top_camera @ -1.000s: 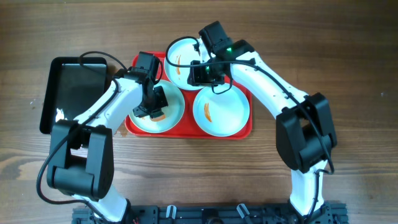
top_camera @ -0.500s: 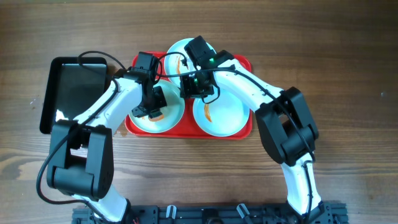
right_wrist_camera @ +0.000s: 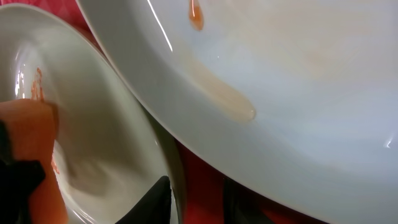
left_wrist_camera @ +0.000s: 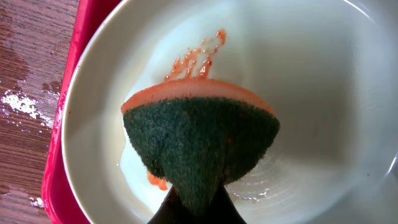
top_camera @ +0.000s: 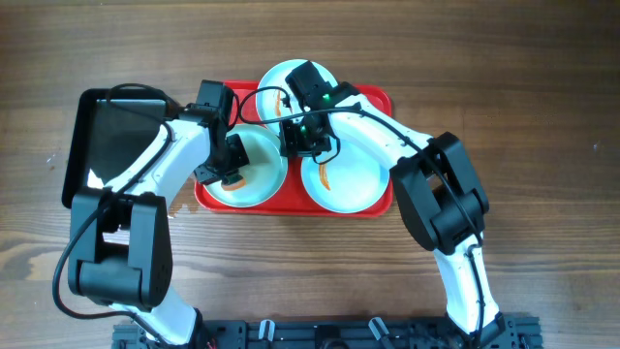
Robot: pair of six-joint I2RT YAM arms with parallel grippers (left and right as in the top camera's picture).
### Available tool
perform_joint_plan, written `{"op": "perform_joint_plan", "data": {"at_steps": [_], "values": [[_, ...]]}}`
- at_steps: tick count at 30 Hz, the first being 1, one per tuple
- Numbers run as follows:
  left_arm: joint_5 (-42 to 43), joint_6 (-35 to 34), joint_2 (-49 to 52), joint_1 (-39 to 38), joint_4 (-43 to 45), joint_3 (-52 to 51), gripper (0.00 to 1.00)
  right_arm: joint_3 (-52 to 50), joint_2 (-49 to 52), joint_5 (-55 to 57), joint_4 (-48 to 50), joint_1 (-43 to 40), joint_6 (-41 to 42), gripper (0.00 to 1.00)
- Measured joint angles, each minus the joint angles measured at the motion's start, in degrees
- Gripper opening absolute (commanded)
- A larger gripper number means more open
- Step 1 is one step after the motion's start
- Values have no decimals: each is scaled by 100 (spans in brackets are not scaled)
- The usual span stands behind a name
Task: Clean dirty plates on tray and stack at the side
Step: 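Hold the plate rim with the right gripper and scrub with the sponge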
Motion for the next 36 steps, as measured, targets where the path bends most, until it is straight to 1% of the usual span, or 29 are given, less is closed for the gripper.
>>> {"op": "perform_joint_plan", "data": {"at_steps": [2,4,7,9,15,18,22,26,30,36], "values": [[0,0,0,2,2,0,4,0,0,4,0,26,2,24],[0,0,0,2,2,0,4,0,2,55,0,90,20,15],[0,0,0,2,7,0,4,2,13,275,0,262,70,7],[0,0,0,2,7,0,4,2,13,442,-7,330,210,5],[24,2,0,2,83,0,4,9,13,592,-15,348,535,4],[254,81,0,-26,361,0,4,83,0,933,-262,363,555,4],[415,219,0,-313,824,0,4,85,-20,1259,-168,343,592,4],[459,455,0,-540,1097,0,4,118,-22,1349,-247,337,323,4],[457,640,0,-546,1099,0,4,122,-22,1268,-262,297,-37,4],[612,785,125,-546,1051,0,4,127,-22,1182,-251,269,-225,4]]}}
